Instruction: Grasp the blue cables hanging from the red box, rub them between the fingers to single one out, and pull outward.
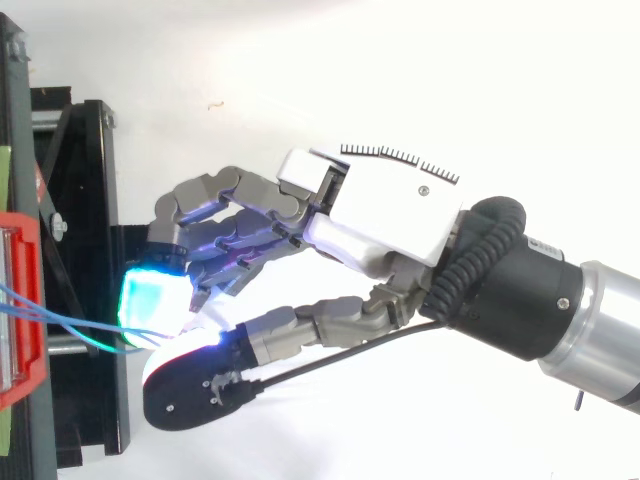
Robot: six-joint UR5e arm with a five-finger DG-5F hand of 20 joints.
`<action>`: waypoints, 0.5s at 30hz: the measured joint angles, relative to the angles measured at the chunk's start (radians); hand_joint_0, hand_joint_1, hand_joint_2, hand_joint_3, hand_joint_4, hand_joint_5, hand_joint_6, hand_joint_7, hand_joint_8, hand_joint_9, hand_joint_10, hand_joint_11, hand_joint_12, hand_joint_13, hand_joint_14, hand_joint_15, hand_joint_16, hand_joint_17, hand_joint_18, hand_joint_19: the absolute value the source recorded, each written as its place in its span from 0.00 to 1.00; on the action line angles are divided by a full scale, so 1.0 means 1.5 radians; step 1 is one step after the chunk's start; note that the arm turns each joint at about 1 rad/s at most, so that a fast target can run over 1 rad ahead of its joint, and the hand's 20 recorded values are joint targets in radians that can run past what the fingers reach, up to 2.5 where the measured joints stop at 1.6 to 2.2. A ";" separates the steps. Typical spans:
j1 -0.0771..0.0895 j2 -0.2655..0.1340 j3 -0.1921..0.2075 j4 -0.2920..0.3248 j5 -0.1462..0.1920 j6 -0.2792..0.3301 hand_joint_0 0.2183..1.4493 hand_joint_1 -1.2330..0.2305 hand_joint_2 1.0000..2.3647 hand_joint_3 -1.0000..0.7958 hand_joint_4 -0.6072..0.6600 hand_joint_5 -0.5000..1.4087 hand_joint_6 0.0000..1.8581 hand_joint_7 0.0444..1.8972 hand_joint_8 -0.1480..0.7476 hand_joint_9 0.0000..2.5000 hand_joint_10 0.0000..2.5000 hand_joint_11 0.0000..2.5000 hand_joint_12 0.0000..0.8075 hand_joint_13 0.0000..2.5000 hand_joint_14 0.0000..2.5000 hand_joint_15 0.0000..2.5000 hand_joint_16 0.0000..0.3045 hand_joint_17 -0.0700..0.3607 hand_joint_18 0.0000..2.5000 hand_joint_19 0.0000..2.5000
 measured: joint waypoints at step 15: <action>0.000 0.000 0.001 -0.002 0.000 0.000 0.31 0.39 0.00 0.31 0.55 0.16 0.47 0.54 0.45 0.29 0.01 0.20 0.50 0.32 0.01 0.24 0.16 0.42 0.27 0.26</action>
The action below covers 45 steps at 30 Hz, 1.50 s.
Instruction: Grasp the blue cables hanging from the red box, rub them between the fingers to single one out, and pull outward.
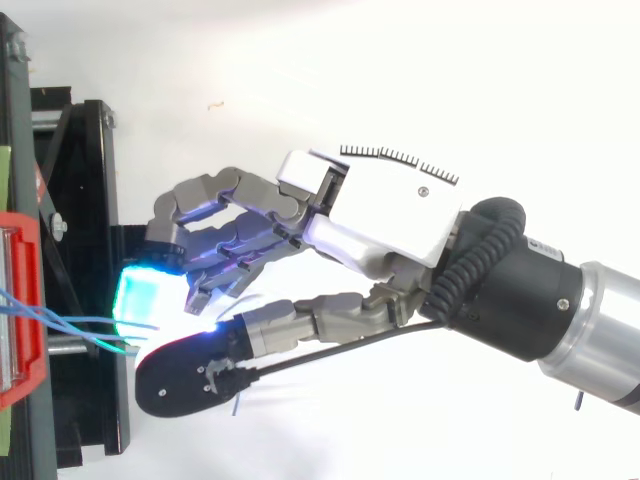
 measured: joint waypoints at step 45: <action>0.000 0.000 0.005 -0.011 0.000 0.005 0.25 0.40 0.00 0.28 0.58 0.17 0.47 0.56 0.48 0.31 0.01 0.21 0.52 0.32 0.01 0.25 0.17 0.44 0.28 0.27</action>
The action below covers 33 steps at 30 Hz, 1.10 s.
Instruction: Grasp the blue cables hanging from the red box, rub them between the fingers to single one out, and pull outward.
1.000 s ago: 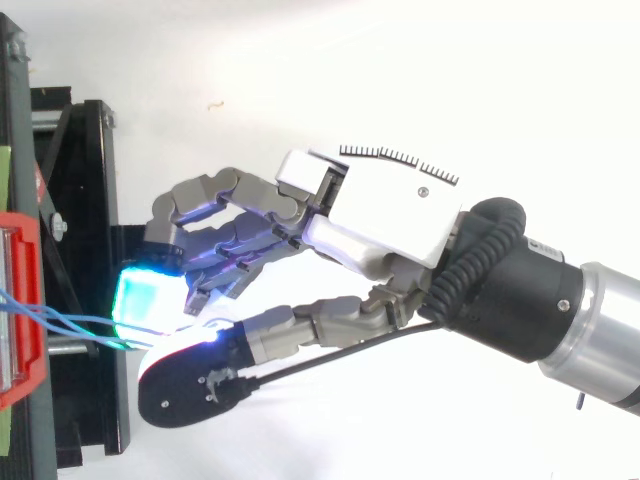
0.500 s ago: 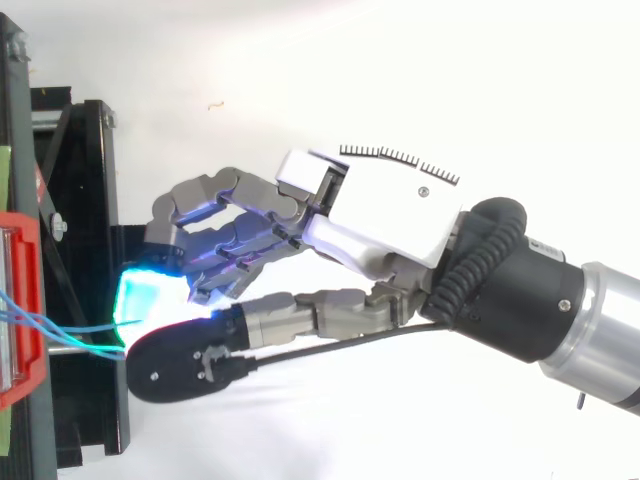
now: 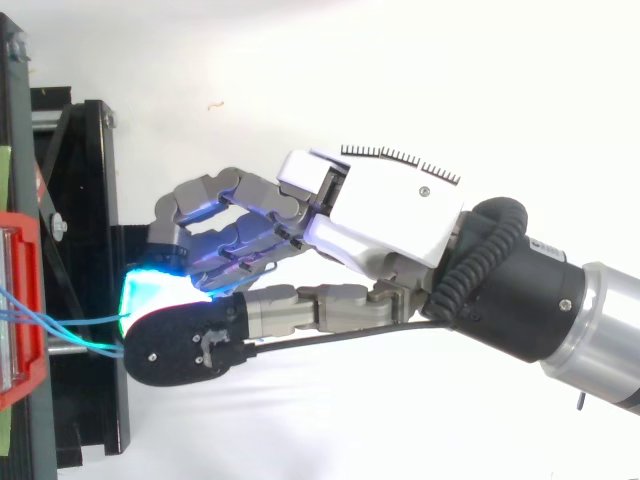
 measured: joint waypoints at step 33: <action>0.000 0.000 0.003 -0.004 0.000 0.001 0.28 0.43 0.01 0.48 0.60 0.17 0.47 0.56 0.51 0.31 0.01 0.21 0.54 0.32 0.01 0.26 0.19 0.46 0.26 0.28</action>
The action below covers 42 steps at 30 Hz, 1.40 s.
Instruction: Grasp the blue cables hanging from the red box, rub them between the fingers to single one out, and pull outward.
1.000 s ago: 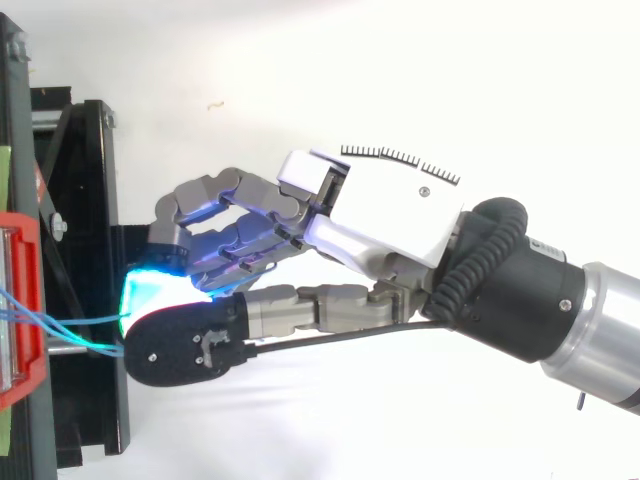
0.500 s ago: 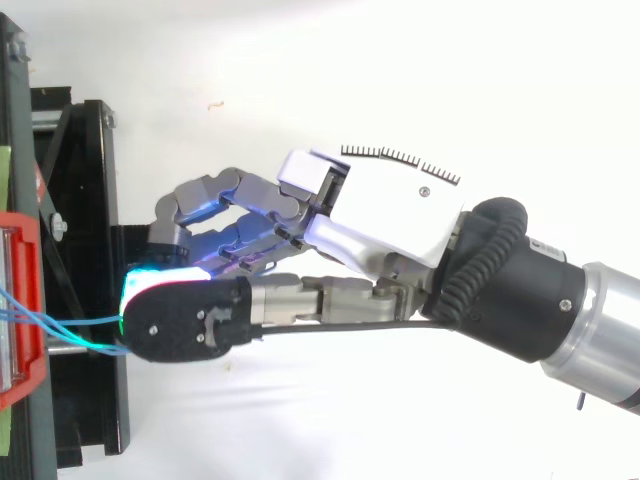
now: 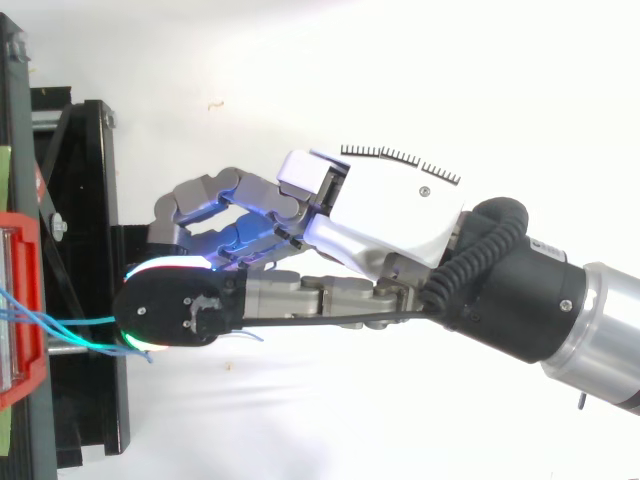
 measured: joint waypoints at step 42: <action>0.000 0.000 0.003 -0.002 0.000 0.000 0.23 0.37 0.00 0.31 0.60 0.17 0.47 0.56 0.49 0.30 0.01 0.22 0.52 0.31 0.01 0.26 0.19 0.46 0.26 0.28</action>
